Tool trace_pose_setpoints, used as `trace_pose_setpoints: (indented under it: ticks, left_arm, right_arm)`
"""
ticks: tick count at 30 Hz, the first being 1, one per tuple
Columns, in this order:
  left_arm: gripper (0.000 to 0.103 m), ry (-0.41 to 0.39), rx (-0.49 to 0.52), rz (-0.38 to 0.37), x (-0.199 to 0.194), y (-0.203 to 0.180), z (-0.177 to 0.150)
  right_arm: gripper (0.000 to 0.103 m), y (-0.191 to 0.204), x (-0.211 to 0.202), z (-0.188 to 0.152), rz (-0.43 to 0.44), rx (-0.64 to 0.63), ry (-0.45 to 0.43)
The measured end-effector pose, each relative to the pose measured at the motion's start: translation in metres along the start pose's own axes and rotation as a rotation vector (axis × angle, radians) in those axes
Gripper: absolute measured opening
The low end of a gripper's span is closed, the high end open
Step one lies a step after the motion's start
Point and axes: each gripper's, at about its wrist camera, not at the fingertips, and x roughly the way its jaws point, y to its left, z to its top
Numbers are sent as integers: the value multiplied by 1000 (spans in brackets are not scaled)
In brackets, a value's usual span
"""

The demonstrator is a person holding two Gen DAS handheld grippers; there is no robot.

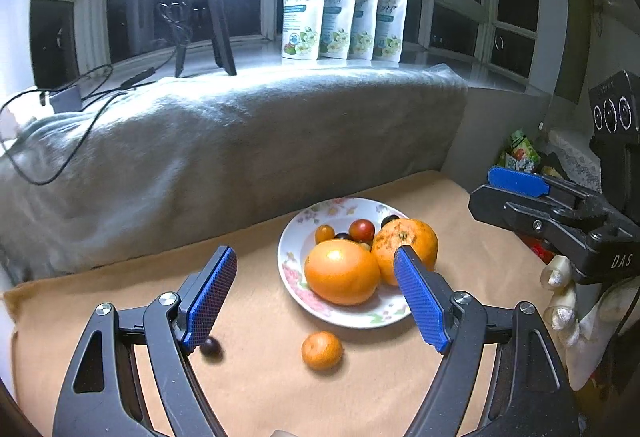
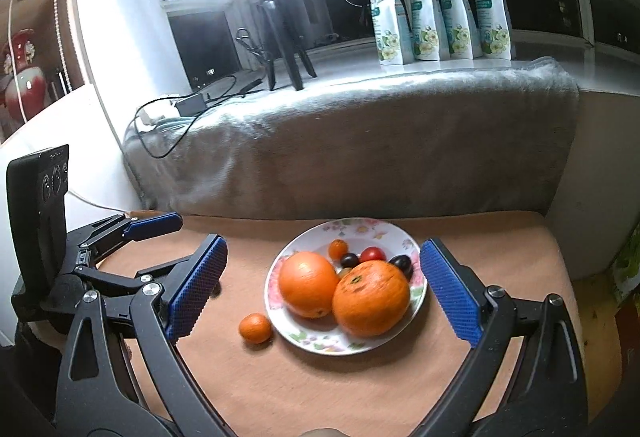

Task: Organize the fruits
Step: 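Withdraw both open tools from the plate, then move the left tool toward the dark purple fruit while the right tool approaches the small orange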

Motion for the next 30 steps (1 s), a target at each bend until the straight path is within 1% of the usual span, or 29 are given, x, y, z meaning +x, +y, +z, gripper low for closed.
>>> trace_pose_setpoints:
  ticks: [4,10,14,19,25,30]
  left_arm:
    - [81,-2,-14,12,-15,7,-11]
    - [81,6,-39,74,-37,26,-38]
    - [81,24,-68,124,-47,45,-58]
    - [81,36,-94,174,-59,61,-80]
    - [81,52,-126,193,-63,72,-99]
    - [81,61,-161,187,-64,78,-112]
  right_arm:
    - [99,10,-7,-8,22,1,-4]
    - [99,26,-20,-23,44,-8,-27]
    - [99,37,-24,-31,47,-30,-18]
    - [99,48,-22,-45,59,-41,15]
    - [99,61,-13,-64,70,-66,62]
    - [99,73,-7,-77,64,-93,85]
